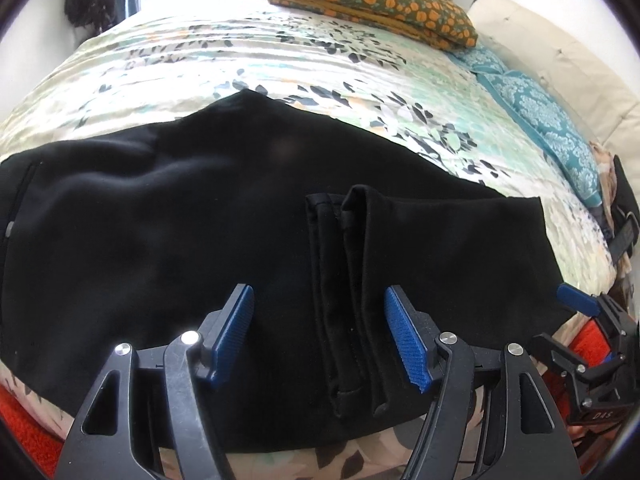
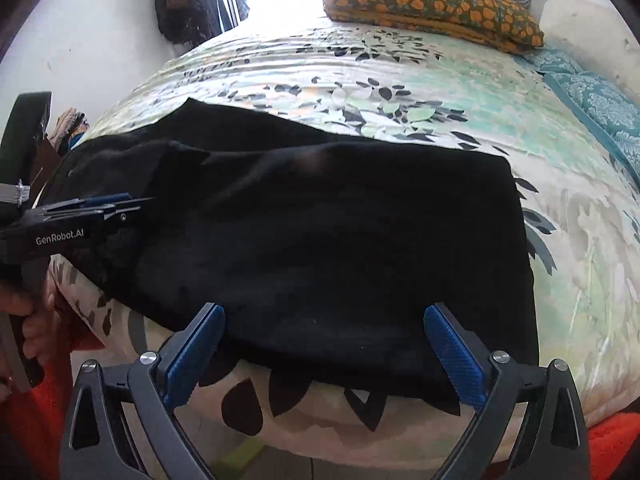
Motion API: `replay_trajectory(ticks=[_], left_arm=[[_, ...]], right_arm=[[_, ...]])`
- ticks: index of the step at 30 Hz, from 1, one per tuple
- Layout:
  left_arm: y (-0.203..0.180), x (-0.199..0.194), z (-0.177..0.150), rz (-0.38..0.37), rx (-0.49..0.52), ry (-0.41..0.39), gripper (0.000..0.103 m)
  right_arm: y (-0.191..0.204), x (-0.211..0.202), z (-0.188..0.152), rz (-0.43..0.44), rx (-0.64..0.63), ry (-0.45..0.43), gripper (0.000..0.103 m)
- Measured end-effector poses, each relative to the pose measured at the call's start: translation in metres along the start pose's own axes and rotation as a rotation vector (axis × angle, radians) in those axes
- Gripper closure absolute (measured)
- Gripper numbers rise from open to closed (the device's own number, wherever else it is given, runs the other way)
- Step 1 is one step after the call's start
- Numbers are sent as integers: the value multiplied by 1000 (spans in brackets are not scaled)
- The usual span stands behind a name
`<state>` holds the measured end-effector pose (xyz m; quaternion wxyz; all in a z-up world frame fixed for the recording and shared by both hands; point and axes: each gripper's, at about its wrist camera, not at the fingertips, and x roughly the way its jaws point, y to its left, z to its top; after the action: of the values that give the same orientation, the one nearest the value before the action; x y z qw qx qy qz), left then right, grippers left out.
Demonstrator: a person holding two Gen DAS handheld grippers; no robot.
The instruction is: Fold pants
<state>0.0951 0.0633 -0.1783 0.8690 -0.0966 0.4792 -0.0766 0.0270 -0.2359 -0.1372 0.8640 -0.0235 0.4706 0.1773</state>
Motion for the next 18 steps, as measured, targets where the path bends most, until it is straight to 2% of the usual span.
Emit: replay_trajectory(ticks=[2,4,8,13,16,18], left_arm=[[12,-8,3,32,-26,-13,33],[29,-19,8,57,-66,-47,33],[78,-47,16,92,-209,-123,33],[167,-73,1,139,-493,-169,30],[218,-89,-23,174,-704,-237,30],[243,-94,-36,134,-798,-281,30]], right_arm=[[3,-20,2,-20,-38,-92,4],[6,-30,1,-38,-66,-143,3],[0,-25,-4,-33,-43,-118,3],[0,-15,-4,12,-24,-90,3],[4,-14,-2,39,-26,-97,3],[8,-12,-2,56,-24,-94,3]])
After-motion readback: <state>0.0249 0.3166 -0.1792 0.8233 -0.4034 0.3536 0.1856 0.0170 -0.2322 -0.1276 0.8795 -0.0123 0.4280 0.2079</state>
